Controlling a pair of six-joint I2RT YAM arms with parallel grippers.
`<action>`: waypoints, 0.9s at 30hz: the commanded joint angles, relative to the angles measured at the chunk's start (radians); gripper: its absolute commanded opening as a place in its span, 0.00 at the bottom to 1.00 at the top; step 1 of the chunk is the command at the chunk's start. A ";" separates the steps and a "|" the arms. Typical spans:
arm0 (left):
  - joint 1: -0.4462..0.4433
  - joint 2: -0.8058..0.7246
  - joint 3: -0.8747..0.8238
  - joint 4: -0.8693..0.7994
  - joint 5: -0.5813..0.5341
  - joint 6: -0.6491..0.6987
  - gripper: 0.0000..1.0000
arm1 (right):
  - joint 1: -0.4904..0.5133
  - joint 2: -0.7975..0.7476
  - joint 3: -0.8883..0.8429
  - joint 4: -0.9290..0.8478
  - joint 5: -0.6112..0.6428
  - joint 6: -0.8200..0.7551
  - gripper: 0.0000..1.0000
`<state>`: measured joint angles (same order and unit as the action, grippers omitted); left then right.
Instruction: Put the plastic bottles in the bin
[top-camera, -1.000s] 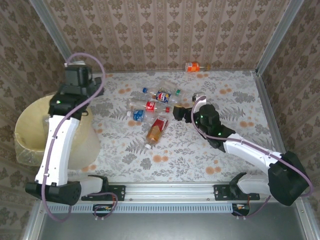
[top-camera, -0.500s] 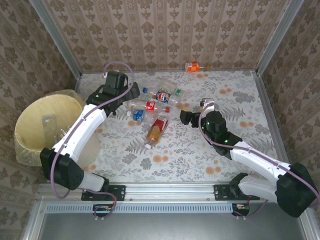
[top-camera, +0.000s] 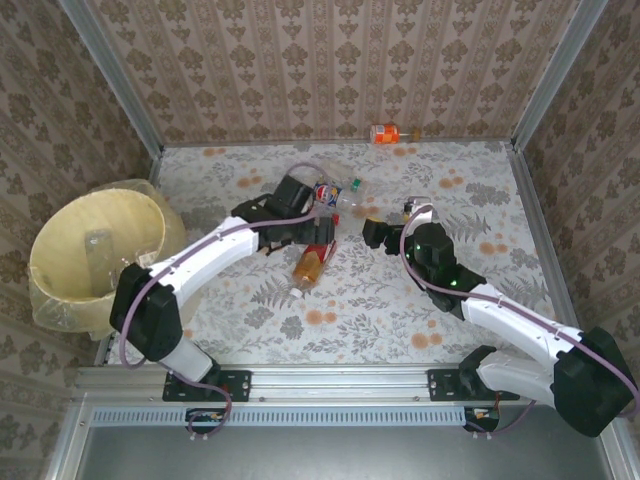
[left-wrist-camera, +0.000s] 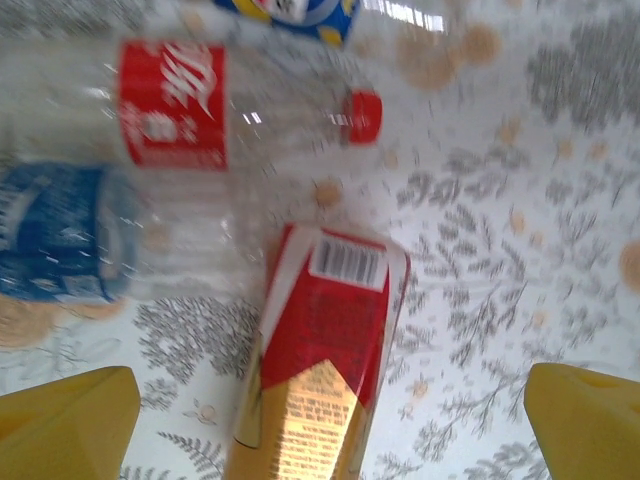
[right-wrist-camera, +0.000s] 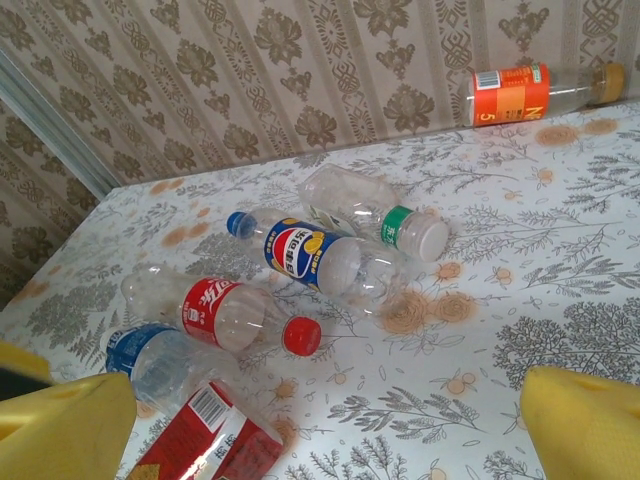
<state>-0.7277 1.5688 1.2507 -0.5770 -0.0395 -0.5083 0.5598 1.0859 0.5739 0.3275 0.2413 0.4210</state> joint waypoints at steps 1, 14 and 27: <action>-0.045 0.031 -0.036 -0.022 0.010 0.078 1.00 | -0.006 -0.024 -0.020 -0.014 0.031 0.022 1.00; -0.103 0.195 -0.055 -0.046 -0.048 0.169 1.00 | -0.006 -0.040 -0.029 -0.022 0.034 0.027 1.00; -0.106 0.300 -0.010 -0.059 -0.051 0.185 0.74 | -0.007 -0.044 -0.035 -0.025 0.039 0.033 1.00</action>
<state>-0.8299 1.8626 1.2068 -0.6060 -0.0784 -0.3351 0.5545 1.0664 0.5484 0.3058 0.2588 0.4458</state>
